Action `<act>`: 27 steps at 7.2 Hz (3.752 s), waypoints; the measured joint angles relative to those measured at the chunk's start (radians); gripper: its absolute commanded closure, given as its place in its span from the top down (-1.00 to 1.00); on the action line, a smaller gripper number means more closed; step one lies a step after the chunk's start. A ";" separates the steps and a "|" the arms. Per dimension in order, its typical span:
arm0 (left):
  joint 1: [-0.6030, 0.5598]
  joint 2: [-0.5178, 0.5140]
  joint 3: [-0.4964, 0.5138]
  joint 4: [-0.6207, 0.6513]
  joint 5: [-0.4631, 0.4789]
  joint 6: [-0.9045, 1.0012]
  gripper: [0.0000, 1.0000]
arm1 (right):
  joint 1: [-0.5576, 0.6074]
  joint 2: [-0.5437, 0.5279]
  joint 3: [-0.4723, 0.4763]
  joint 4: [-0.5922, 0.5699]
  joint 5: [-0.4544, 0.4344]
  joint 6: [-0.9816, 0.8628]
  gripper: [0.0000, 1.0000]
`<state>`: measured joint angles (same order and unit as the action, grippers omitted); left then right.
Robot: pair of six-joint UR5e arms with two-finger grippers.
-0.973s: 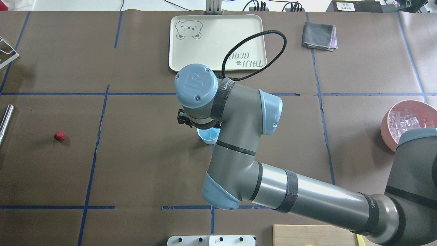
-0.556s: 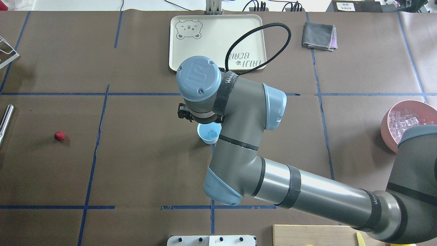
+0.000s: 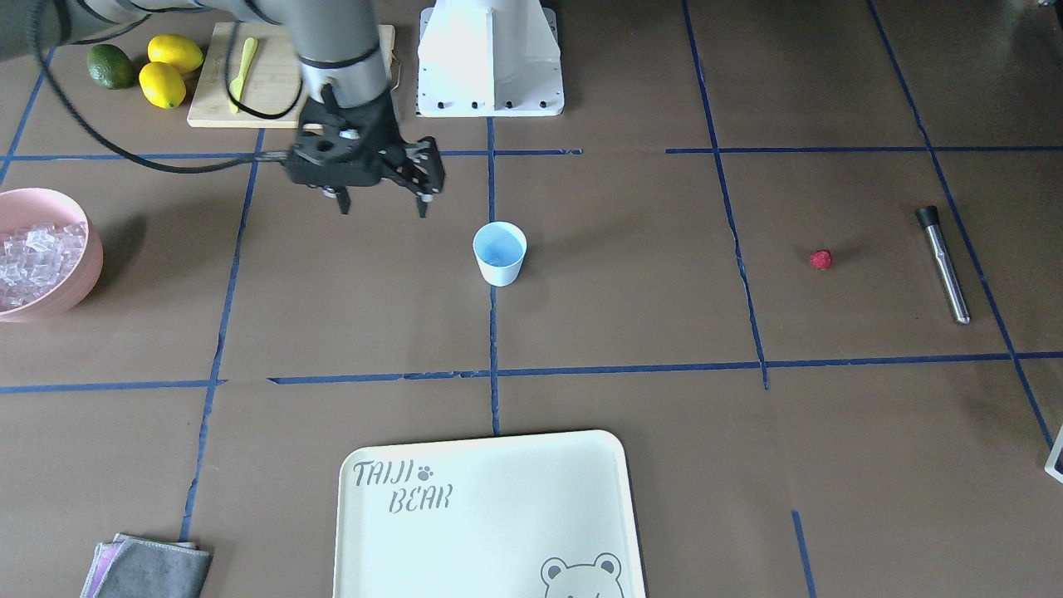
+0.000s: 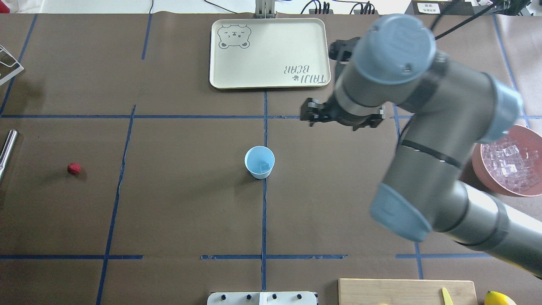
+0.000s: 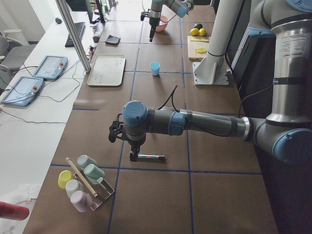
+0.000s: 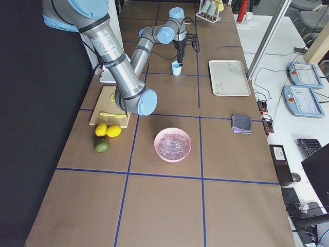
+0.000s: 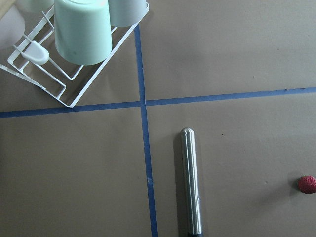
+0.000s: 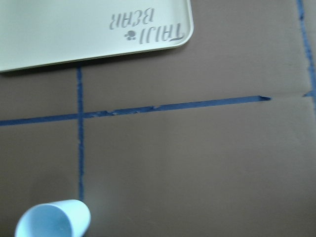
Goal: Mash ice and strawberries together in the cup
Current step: 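Lift the right gripper and move it back to the ice bowl, then grasp another ice cube from the bowl with the right gripper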
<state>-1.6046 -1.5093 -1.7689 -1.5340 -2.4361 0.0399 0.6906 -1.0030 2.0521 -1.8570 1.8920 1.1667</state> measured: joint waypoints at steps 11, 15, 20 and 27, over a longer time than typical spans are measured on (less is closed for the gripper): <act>0.000 0.005 -0.033 0.005 0.000 -0.005 1.00 | 0.325 -0.792 -0.103 0.582 0.250 -0.448 0.52; 0.000 0.002 -0.038 0.005 0.000 -0.005 1.00 | 0.325 -0.775 -0.162 0.583 0.248 -0.468 0.42; 0.000 0.008 -0.065 0.008 0.000 -0.014 1.00 | 0.326 -0.770 -0.197 0.584 0.246 -0.493 -0.88; 0.000 0.006 -0.067 0.015 -0.001 -0.018 1.00 | 0.491 -0.772 -0.044 0.466 0.353 -0.502 -1.00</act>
<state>-1.6046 -1.5029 -1.8361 -1.5188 -2.4375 0.0220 1.1811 -1.7749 2.0076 -1.3905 2.2447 0.6648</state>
